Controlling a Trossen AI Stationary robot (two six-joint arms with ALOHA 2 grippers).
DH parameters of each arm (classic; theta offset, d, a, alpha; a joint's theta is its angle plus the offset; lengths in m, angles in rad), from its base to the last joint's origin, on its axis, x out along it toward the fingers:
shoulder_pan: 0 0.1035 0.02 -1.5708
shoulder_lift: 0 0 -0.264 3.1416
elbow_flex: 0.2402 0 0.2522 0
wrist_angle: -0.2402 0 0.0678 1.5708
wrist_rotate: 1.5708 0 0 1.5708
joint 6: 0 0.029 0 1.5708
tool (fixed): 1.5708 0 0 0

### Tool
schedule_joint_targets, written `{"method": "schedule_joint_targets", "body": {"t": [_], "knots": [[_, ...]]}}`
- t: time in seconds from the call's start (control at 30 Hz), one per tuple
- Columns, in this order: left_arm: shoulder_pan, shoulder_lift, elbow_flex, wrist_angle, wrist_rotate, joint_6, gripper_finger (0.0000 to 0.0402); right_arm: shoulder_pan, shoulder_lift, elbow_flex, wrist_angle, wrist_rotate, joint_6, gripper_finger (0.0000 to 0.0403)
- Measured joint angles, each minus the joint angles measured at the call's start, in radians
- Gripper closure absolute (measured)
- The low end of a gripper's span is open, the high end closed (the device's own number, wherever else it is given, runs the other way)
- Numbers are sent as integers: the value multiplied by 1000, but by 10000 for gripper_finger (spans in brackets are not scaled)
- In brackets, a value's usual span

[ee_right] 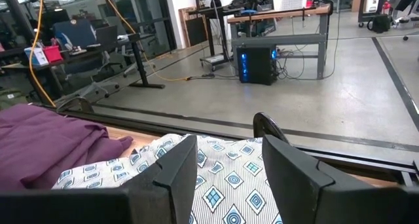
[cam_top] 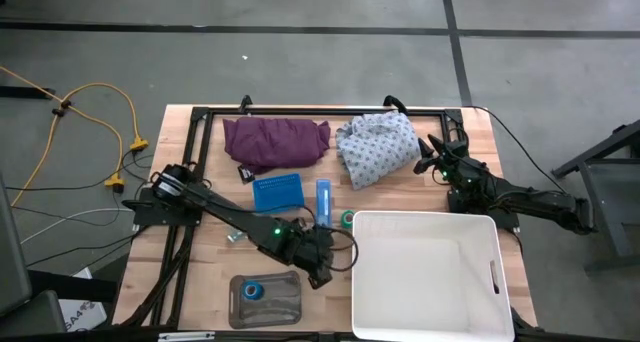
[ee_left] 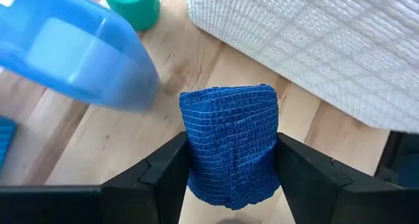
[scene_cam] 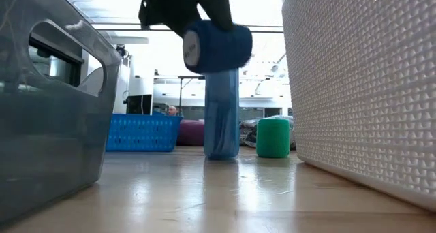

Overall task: Pick & Place Medicine items
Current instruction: Put the blue bandage into the black bin

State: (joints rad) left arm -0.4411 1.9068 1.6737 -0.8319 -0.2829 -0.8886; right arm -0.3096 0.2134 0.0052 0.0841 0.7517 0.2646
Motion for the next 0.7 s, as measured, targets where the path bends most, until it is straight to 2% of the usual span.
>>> {"method": "schedule_joint_targets", "body": {"t": [0.37, 0.7], "knots": [[-73, -72, 0, -69, -56, 1, 202, 0, 0, 0, 0, 0, 0, 243], [-166, -81, 0, -91, -57, -7, 202, 0, 0, 0, 0, 0, 0, 243]]}}
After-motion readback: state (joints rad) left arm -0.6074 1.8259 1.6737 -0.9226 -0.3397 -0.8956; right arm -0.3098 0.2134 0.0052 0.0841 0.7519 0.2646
